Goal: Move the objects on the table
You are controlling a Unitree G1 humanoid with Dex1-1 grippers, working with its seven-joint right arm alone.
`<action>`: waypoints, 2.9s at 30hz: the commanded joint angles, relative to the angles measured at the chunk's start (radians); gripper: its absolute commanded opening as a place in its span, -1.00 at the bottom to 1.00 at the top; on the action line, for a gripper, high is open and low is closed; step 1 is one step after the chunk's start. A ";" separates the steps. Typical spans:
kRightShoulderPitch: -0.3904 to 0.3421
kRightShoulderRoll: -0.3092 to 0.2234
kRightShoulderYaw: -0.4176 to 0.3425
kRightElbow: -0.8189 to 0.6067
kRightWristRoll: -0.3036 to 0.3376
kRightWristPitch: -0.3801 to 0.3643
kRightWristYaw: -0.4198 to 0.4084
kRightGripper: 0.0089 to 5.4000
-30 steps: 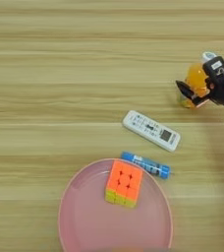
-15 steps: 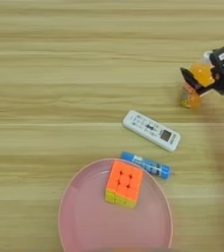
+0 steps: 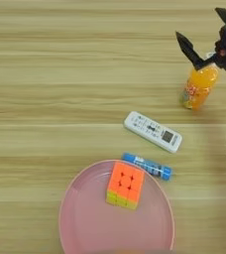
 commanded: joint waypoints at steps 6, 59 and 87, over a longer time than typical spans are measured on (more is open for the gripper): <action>0.108 -0.046 0.049 -0.362 0.312 0.111 0.258 0.99; 0.381 -0.160 0.488 -0.378 -0.016 0.160 0.558 0.87; 0.315 -0.064 0.344 -0.383 0.110 0.190 0.503 0.23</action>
